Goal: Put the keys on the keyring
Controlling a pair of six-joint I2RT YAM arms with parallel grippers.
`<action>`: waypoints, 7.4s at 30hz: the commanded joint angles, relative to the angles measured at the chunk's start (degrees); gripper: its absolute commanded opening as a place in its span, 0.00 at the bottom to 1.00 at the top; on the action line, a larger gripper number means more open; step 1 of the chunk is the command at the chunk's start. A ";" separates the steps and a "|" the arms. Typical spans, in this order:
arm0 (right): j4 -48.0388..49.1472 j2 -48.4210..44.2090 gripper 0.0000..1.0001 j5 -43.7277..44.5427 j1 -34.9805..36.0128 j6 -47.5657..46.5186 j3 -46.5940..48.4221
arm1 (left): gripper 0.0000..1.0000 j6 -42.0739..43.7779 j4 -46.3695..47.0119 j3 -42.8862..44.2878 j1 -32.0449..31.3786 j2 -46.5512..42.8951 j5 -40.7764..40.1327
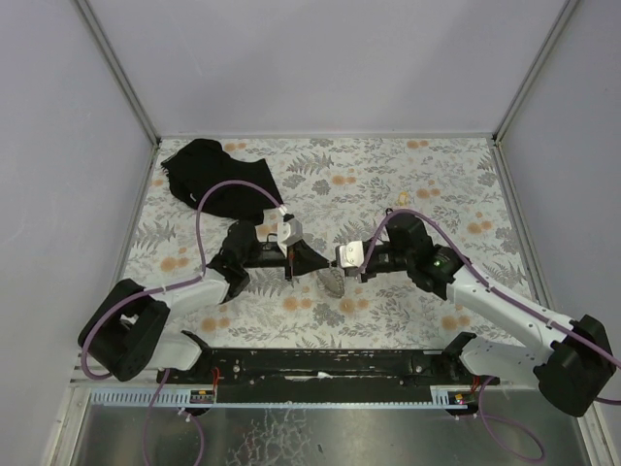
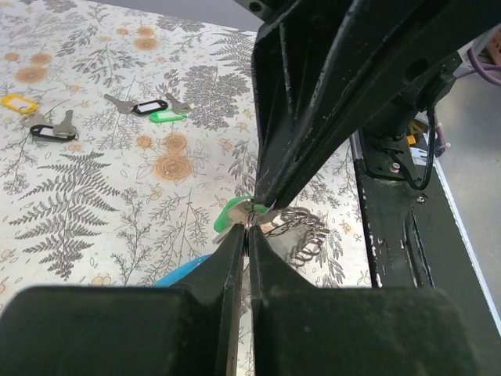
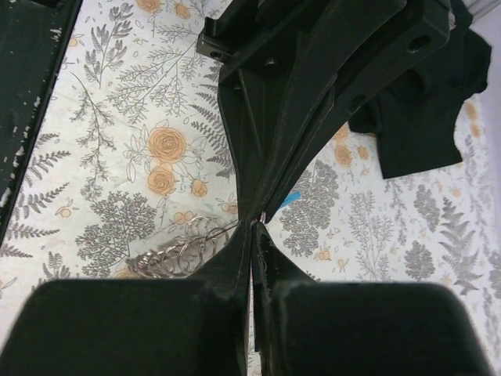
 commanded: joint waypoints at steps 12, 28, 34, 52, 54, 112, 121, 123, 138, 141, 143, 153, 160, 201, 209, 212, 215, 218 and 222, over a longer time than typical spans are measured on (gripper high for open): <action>10.99 -4.43 0.00 -0.04 0.59 -6.79 -9.79 | 0.00 -19.27 20.98 -9.44 0.46 -2.77 -19.71; 14.25 -2.09 0.00 -2.76 0.56 -5.06 -11.17 | 0.00 -24.68 32.36 -12.32 -2.71 0.97 -28.71; 14.06 -3.32 0.00 -1.60 0.60 -2.65 -9.48 | 0.04 -23.10 31.37 -13.28 -2.63 -0.05 -27.48; 12.07 -2.49 0.00 -1.68 0.60 3.62 -4.25 | 0.35 -3.75 6.25 -14.74 -3.03 -17.34 -16.25; 11.54 -2.13 0.00 -1.60 0.60 4.41 -3.44 | 0.35 -1.78 4.72 -14.30 -4.07 -17.80 -15.50; 16.37 -0.37 0.00 3.01 0.69 17.57 -2.21 | 0.30 -14.14 10.71 -15.26 -15.90 -9.79 -38.93; 13.00 -0.68 0.00 6.55 0.69 17.12 -1.49 | 0.05 -10.54 5.17 -15.01 -15.98 -11.99 -40.88; 12.70 -0.75 0.00 8.60 0.64 17.75 -1.53 | 0.03 -9.63 3.28 -14.94 -15.96 -13.66 -41.57; 17.55 -1.83 0.28 26.59 0.67 25.06 -4.61 | 0.00 -6.56 -19.29 -7.91 -16.34 -20.27 -45.30; 19.61 -3.28 0.32 23.73 0.68 23.34 -6.67 | 0.00 -6.56 -22.10 -6.59 -16.40 -20.48 -45.67; 19.40 -4.14 0.32 16.84 0.65 20.19 -7.64 | 0.00 -6.57 -23.49 -5.86 -16.35 -20.65 -45.56; 30.83 -2.81 0.34 -1.27 0.69 12.17 -13.95 | 0.00 -5.98 -26.79 -3.98 -16.34 -20.76 -44.41; 34.20 0.00 0.32 -1.76 1.09 10.32 -13.65 | 0.00 -5.95 -27.17 -3.48 -16.33 -20.15 -43.85; 32.11 4.07 0.31 12.63 6.84 -0.52 -12.55 | 0.00 -6.75 -27.55 -2.03 -16.44 -19.82 -41.73; 32.17 2.83 0.22 12.90 6.84 3.14 -11.94 | 0.00 -6.33 -27.98 -2.86 -16.42 -20.21 -42.18; 32.19 1.80 0.21 13.66 6.79 4.53 -12.05 | 0.00 -6.22 -28.04 -3.15 -16.44 -20.54 -42.52; 32.00 0.81 0.20 14.76 6.80 5.47 -12.03 | 0.00 -6.13 -28.07 -3.44 -16.47 -20.68 -42.77; 31.37 0.23 0.20 14.97 6.74 5.80 -11.88 | 0.00 -6.04 -27.94 -3.61 -16.43 -20.63 -42.86; 30.86 0.44 0.17 14.99 6.82 6.61 -11.34 | 0.00 -6.04 -27.53 -3.86 -16.44 -20.79 -42.82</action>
